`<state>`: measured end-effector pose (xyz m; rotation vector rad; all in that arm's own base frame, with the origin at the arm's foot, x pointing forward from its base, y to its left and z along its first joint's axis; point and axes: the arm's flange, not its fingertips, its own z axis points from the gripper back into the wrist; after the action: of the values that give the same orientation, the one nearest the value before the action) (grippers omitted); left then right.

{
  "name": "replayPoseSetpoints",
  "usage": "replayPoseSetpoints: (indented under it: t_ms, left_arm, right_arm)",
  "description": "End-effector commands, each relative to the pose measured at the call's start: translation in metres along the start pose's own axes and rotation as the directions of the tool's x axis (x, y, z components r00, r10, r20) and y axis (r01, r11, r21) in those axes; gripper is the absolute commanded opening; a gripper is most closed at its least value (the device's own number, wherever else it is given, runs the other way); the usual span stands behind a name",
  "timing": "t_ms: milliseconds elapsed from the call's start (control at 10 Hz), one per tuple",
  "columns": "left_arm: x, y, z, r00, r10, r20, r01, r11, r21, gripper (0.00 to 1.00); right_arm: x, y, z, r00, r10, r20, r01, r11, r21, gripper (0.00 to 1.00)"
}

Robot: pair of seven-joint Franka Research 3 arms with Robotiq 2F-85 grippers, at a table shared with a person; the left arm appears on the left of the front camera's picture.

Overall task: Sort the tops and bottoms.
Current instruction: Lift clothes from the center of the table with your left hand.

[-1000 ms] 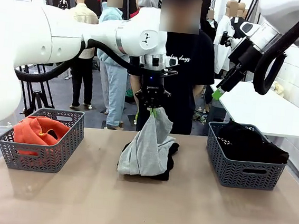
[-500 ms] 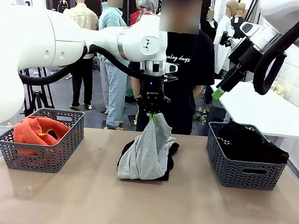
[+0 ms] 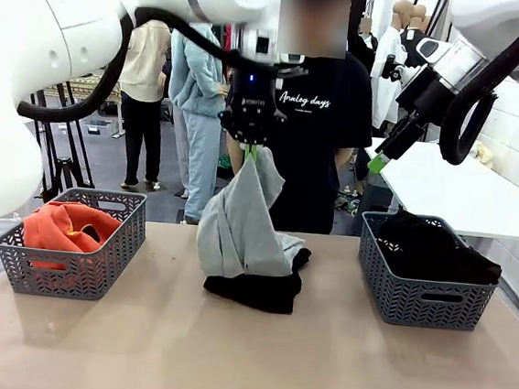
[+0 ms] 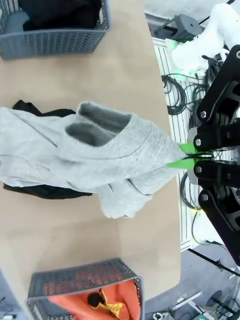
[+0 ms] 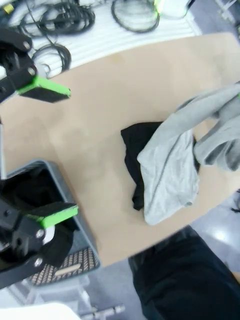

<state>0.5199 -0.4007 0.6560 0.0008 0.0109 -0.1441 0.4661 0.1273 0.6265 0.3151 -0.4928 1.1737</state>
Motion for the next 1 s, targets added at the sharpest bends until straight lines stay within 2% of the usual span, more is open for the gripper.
replayPoseSetpoints:
  t_ms: [0, 100, 200, 900]
  left_arm:
    - [0.047, -0.043, 0.04, 0.997, -0.02, 0.068, 0.016, 0.998, 0.06, 0.0]
    - [0.048, -0.041, 0.038, 0.997, -0.007, 0.076, 0.002, 0.998, 0.055, 0.0]
    - [-0.006, -0.01, 0.008, 0.999, -0.012, 0.03, 0.011, 1.0, 0.019, 0.0]
    - [-0.006, -0.01, 0.008, 0.999, -0.012, 0.03, 0.011, 1.0, 0.019, 0.0]
  right_arm:
    - [0.0, 0.0, 0.0, 1.0, 0.0, -0.007, 0.0, 1.0, 0.001, 1.0]
    - [0.0, 0.0, 0.0, 1.0, 0.0, -0.007, 0.0, 1.0, 0.001, 1.0]
    - [0.0, 0.0, 0.0, 1.0, 0.0, -0.007, 0.0, 1.0, 0.001, 1.0]
    - [0.0, 0.0, 0.0, 1.0, 0.0, -0.007, 0.0, 1.0, 0.001, 1.0]
